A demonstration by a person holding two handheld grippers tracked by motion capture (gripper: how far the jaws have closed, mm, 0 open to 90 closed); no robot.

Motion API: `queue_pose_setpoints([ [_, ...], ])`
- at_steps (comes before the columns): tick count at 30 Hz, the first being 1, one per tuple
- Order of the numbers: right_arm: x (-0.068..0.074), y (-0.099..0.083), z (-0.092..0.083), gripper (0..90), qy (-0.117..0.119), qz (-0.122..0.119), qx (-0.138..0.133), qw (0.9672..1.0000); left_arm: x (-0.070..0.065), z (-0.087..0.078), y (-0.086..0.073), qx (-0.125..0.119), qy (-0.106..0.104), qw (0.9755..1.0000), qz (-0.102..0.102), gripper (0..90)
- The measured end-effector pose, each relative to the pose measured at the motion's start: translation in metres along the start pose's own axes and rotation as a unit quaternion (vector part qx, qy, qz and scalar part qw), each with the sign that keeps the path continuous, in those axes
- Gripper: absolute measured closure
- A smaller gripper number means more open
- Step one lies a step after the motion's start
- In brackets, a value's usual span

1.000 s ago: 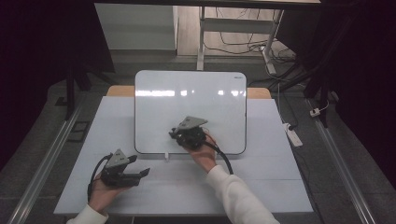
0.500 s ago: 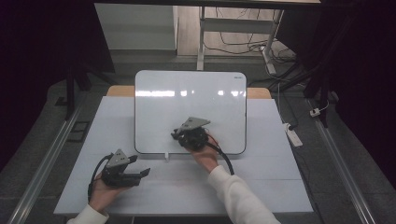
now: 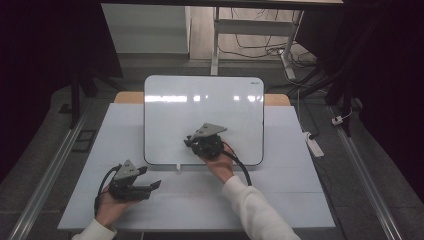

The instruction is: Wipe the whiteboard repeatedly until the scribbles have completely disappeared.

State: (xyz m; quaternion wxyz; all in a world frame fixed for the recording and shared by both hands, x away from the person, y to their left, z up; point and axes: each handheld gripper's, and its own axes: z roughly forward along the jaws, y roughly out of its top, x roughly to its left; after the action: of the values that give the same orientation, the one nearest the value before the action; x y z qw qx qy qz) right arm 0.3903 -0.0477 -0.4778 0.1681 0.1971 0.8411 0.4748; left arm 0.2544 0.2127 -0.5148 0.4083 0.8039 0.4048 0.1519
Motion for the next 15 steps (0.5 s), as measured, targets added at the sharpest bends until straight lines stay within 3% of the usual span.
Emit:
queue_pose_setpoints([
  [1, -0.001, 0.002, 0.000, 77.6, -0.003, -0.004, 0.002, 1.0000, 0.000, 0.000, 0.000, 0.001, -0.001, 1.0000, 0.000, 27.3],
  [3, -0.016, 0.002, -0.005, 77.7, -0.016, 0.045, -0.031, 0.9984, -0.001, -0.001, 0.000, 0.000, 0.000, 1.0000, 0.002, 27.3],
  [4, -0.016, 0.002, -0.005, 77.7, -0.016, 0.045, -0.031, 0.9984, -0.001, -0.001, 0.000, 0.000, 0.000, 1.0000, 0.002, 27.3],
  [5, -0.019, 0.001, -0.006, 77.6, -0.023, 0.070, -0.048, 0.9961, -0.001, -0.002, 0.000, -0.002, 0.000, 1.0000, 0.001, 27.3],
  [6, -0.019, 0.001, -0.006, 77.6, -0.023, 0.070, -0.048, 0.9961, -0.001, -0.002, 0.000, -0.002, 0.000, 1.0000, 0.001, 27.3],
  [7, -0.013, 0.001, -0.005, 77.7, -0.025, 0.053, -0.039, 0.9975, 0.000, -0.001, 0.000, -0.002, -0.001, 1.0000, 0.000, 27.3],
  [8, 0.003, -0.002, 0.003, 77.6, 0.009, 0.013, 0.000, 0.9999, 0.000, -0.001, 0.000, -0.001, -0.001, 1.0000, -0.001, 27.3],
  [9, 0.007, -0.003, 0.003, 77.6, 0.009, -0.005, 0.005, 0.9999, 0.000, 0.000, 0.000, 0.000, -0.001, 1.0000, 0.000, 27.3],
  [11, 0.004, -0.003, 0.002, 77.6, 0.009, -0.003, 0.006, 0.9999, 0.000, -0.001, 0.000, 0.000, -0.001, 1.0000, 0.001, 27.3],
  [12, -0.013, -0.003, -0.007, 77.6, -0.013, 0.047, -0.027, 0.9984, 0.000, -0.001, -0.001, -0.001, -0.001, 1.0000, 0.001, 27.3],
  [15, -0.018, -0.004, -0.011, 77.7, -0.024, 0.066, -0.041, 0.9967, -0.001, -0.001, 0.000, -0.003, 0.000, 1.0000, 0.000, 27.3],
])
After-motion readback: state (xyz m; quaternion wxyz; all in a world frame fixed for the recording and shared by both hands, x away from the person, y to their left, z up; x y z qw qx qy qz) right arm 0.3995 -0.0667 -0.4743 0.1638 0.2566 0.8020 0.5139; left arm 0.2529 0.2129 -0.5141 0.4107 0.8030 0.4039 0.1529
